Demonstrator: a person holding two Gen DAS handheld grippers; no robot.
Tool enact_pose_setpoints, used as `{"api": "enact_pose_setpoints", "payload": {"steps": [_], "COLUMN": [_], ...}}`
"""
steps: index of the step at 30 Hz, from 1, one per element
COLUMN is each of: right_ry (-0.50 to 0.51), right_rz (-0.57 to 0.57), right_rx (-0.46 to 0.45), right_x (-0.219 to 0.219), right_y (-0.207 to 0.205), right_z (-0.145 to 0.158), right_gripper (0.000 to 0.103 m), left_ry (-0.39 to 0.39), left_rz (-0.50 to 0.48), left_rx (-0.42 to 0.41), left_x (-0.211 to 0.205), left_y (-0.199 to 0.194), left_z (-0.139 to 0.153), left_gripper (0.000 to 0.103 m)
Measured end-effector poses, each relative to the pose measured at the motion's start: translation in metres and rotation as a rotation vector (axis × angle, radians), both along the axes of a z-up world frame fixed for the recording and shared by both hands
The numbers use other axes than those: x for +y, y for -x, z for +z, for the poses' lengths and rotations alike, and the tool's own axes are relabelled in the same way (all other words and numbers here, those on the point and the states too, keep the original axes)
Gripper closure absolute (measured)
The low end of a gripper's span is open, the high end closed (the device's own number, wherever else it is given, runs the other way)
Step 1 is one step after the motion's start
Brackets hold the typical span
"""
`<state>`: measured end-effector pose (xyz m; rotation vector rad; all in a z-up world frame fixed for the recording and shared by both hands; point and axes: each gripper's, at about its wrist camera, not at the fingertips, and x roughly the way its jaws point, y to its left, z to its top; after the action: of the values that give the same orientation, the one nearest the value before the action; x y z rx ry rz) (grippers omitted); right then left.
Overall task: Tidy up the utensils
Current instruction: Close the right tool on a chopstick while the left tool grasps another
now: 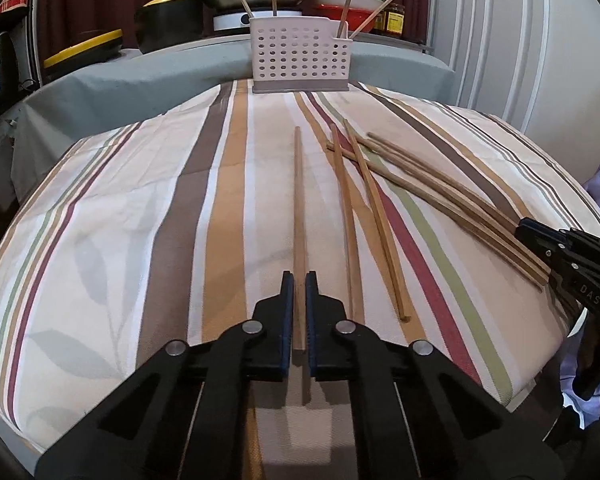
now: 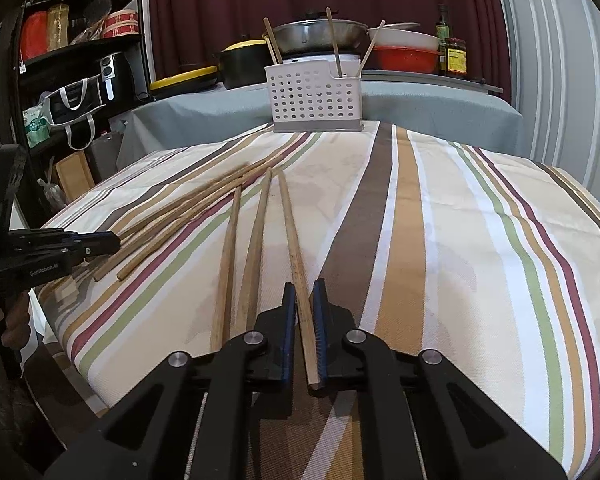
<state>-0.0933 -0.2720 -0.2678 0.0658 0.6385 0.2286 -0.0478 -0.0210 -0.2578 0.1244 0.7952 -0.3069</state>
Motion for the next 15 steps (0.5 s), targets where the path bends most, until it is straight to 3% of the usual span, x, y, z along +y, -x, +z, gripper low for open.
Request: {"api": "enact_pose_setpoints", "payload": {"steps": [15], "right_ry": [0.002], "right_rz": [-0.002], "right_rx": [-0.069], "right_x": [0.004], "right_y": [0.001], "right_z": [0.024], "right_gripper": [0.096], "left_ry": [0.005], "left_rz": [0.004], "left_rx": [-0.082], "left_x": [0.003], "left_y": [0.000], "left_z": [0.027], "left_gripper": [0.097]}}
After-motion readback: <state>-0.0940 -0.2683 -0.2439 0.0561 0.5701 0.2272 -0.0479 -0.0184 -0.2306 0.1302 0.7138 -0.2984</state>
